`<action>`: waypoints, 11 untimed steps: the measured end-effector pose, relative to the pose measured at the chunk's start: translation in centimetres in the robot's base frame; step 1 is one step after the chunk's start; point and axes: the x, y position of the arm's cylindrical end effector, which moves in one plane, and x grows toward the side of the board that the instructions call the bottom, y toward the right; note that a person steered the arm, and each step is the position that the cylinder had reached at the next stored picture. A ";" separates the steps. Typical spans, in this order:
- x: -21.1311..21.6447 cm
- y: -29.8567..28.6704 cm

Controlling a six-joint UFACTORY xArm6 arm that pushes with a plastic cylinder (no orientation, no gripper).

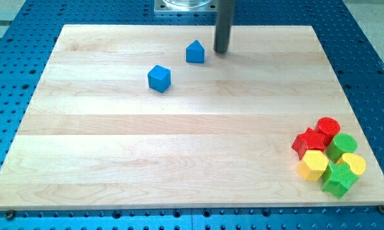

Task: Adjust the blue blocks in the vertical line

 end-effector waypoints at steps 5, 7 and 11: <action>0.0 -13.7; 12.0 -13.5; 7.3 -11.5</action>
